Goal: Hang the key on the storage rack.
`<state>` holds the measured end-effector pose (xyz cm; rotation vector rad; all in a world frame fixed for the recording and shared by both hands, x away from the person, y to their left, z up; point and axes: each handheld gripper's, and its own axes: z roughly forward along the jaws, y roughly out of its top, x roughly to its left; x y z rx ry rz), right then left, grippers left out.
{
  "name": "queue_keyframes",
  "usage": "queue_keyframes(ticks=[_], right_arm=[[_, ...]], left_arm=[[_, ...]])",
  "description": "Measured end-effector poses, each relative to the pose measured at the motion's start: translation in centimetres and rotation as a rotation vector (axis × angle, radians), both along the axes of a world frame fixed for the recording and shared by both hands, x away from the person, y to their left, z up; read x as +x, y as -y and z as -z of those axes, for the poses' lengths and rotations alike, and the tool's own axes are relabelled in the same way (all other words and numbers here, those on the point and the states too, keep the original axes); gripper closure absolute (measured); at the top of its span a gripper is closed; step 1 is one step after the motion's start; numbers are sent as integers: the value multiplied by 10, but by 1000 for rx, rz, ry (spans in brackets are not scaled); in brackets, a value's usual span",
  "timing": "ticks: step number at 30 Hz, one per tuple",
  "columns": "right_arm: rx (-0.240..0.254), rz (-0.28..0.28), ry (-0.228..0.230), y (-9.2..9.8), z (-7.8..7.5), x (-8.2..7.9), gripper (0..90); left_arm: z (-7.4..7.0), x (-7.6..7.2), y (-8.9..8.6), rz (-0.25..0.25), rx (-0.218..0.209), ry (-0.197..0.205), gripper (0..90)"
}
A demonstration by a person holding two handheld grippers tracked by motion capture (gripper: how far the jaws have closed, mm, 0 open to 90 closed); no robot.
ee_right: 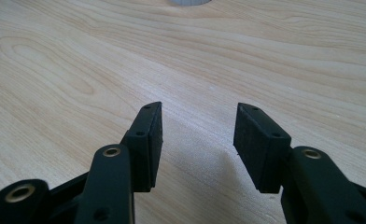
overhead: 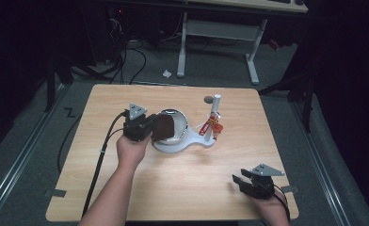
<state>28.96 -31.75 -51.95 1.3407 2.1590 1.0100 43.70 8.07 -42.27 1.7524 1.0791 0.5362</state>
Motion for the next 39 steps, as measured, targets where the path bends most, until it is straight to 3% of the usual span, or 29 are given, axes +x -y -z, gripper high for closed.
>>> queue_keyframes(ticks=[6, 16, 24, 39], right_arm=[[1, -1, 1, 0, 0, 0, 525], [7, -4, 1, 1, 0, 0, 525], [6, -5, 3, 0, 0, 0, 524], [0, -6, 1, -2, 1, 2, 523]], left_arm=[[6, 9, 10, -5, 12, -4, 870], [14, 17, 13, -38, -8, 1, 847], [10, 14, 9, -41, -37, 40, 657], [-1, -1, -3, -6, -1, 72, 526]])
